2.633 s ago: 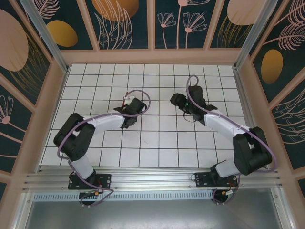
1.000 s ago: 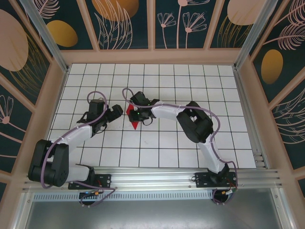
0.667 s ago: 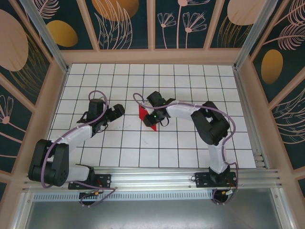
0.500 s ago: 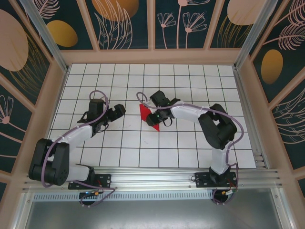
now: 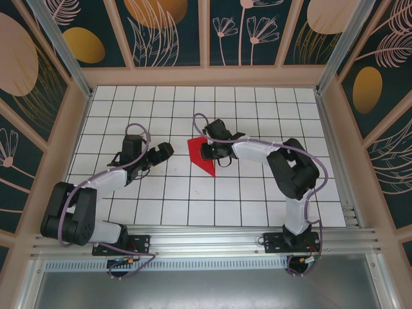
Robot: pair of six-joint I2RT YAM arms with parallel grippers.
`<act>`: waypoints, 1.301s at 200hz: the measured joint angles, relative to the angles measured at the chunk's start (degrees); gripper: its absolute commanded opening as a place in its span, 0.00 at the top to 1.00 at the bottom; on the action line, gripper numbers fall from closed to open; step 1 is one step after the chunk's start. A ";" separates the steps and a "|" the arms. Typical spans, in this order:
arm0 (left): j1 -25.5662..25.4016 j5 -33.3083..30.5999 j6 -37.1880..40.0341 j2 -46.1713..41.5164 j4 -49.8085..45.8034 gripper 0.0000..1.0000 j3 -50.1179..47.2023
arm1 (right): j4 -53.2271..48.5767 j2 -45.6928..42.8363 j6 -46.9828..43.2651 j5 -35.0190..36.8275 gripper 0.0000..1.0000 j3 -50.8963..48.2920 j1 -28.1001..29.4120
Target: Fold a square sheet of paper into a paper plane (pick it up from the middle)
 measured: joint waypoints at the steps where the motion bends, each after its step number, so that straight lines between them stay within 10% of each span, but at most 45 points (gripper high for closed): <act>1: -0.02 0.04 0.00 0.02 0.04 0.08 0.00 | 0.00 0.04 0.04 0.07 0.86 0.00 -0.04; 260: -7.96 4.61 -6.43 6.27 10.05 0.01 -0.55 | 2.21 -3.04 2.62 -4.28 0.82 -6.19 -1.88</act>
